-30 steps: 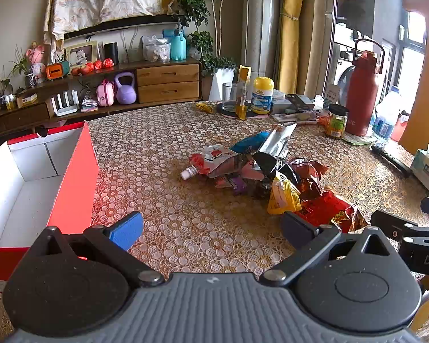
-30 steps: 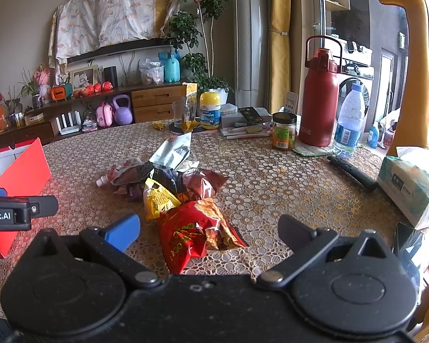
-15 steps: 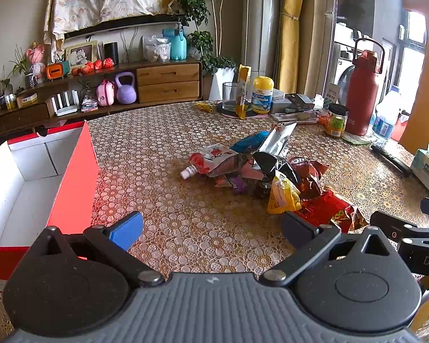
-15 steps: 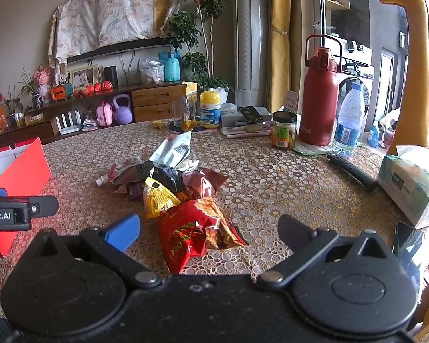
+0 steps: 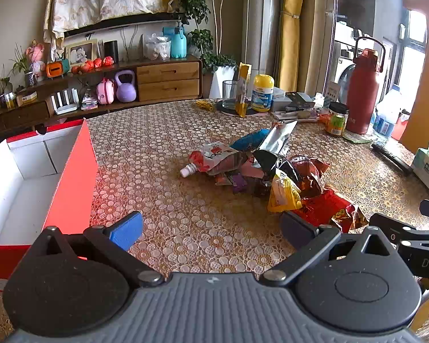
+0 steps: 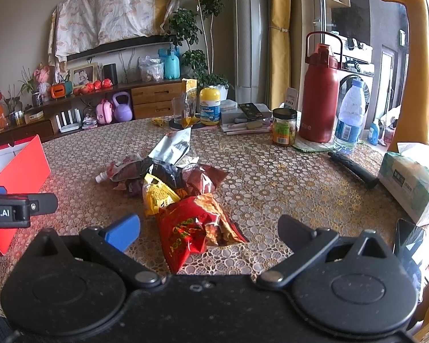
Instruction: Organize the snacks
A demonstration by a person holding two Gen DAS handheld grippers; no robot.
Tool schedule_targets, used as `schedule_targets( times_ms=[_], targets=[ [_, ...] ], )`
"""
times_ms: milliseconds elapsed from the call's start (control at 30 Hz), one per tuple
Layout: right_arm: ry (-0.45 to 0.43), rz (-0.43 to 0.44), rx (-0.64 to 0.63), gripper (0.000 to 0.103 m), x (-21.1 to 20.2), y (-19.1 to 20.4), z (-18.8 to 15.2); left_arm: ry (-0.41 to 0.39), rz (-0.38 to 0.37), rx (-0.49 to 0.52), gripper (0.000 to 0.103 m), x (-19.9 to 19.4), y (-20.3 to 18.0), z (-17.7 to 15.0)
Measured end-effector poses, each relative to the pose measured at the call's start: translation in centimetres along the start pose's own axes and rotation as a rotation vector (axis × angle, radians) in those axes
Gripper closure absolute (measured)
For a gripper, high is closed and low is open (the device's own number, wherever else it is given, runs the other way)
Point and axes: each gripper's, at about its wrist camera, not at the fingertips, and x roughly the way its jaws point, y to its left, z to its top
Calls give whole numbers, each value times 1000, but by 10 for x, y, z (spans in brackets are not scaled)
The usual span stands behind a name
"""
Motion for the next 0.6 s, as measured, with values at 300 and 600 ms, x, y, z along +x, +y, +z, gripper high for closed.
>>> schedule_targets(
  times_ms=[300, 600],
  targets=[
    [21, 2, 0, 0, 3, 0, 2, 12, 2, 7, 0, 6, -2, 0],
    [39, 9, -26, 0, 17, 3, 3, 40, 8, 14, 0, 22, 1, 5]
  ],
)
